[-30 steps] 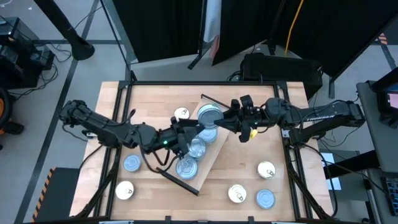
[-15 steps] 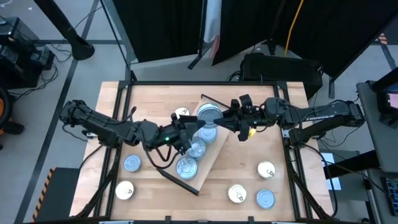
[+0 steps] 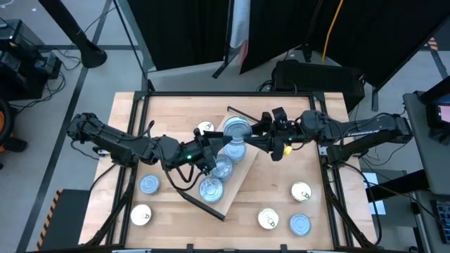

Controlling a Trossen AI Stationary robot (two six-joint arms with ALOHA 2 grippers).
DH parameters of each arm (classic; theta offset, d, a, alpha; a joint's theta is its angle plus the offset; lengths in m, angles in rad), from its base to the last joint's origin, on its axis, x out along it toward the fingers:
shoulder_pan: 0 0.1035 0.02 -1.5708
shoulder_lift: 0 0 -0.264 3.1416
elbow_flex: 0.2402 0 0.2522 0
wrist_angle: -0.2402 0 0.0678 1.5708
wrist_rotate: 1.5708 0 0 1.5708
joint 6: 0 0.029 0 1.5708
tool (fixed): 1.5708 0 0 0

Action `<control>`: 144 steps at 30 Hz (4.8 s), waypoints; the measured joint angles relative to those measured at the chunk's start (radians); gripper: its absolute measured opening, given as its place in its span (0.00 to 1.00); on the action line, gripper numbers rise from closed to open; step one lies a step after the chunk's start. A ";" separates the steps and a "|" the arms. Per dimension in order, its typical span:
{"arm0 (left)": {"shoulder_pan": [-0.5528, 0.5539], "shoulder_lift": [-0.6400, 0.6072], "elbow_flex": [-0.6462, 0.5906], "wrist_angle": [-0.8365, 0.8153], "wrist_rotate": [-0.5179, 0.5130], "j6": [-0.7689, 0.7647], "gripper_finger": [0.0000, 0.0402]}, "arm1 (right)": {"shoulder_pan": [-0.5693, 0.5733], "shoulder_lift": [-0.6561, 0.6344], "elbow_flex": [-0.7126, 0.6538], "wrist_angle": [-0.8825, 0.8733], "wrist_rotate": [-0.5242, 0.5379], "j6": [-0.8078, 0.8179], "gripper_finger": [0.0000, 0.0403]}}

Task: Stack canned seafood by type on shelf
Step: Stack the green tuna can on top of the other green tuna can on the shelf

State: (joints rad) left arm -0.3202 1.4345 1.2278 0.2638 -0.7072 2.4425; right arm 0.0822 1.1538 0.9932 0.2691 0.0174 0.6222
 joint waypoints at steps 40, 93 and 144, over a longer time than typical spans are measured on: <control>0.193 -0.176 0.000 -0.311 0.917 -1.286 0.38 | 0.268 0.090 0.001 0.125 0.481 -1.855 0.82; 0.204 -0.118 0.000 -0.306 0.859 -1.335 0.63 | 0.320 0.154 0.000 0.139 0.490 -1.814 0.34; -0.037 -0.301 0.000 -0.676 0.335 -2.255 0.70 | 0.257 0.154 0.000 -0.411 0.683 -1.628 0.33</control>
State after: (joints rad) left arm -0.3576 1.1338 1.2282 -0.4119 -0.3717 0.1879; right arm 0.3390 1.3075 0.9936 -0.1419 0.7002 -1.0061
